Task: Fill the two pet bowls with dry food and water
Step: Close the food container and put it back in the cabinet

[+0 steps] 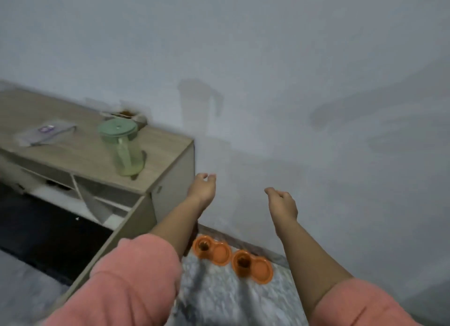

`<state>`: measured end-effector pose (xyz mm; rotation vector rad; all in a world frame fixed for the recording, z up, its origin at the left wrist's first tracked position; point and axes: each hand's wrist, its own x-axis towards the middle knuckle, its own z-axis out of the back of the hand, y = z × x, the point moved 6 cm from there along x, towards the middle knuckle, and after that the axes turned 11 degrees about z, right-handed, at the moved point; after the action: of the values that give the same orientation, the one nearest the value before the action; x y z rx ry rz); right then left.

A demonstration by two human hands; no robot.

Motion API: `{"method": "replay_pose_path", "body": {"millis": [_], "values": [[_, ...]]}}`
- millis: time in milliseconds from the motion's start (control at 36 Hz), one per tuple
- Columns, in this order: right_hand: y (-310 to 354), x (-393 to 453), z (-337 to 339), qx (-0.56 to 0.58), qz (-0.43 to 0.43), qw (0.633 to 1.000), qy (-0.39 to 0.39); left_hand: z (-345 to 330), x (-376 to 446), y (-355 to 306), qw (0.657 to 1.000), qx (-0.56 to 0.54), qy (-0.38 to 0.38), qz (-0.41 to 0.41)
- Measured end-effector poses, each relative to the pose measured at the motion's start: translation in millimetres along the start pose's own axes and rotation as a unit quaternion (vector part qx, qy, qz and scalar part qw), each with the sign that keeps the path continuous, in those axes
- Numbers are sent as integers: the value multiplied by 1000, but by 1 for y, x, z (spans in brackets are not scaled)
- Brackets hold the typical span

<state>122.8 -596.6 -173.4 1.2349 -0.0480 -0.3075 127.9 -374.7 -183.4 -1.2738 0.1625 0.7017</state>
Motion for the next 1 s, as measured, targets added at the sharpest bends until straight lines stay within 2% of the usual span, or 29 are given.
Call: {"method": "replay_pose_path", "body": {"millis": [278, 556, 833, 1000], "values": [[72, -89, -104, -12, 90, 988, 128, 171, -58, 47, 984, -74, -161, 8], [124, -183, -247, -24, 143, 965, 216, 350, -75, 128, 950, -155, -264, 55], [159, -260, -415, -9, 127, 967, 221, 542, -34, 189, 941, -149, -293, 77], [183, -287, -484, 2, 112, 971, 210, 624, 1, 199, 943, -137, -290, 91]]}}
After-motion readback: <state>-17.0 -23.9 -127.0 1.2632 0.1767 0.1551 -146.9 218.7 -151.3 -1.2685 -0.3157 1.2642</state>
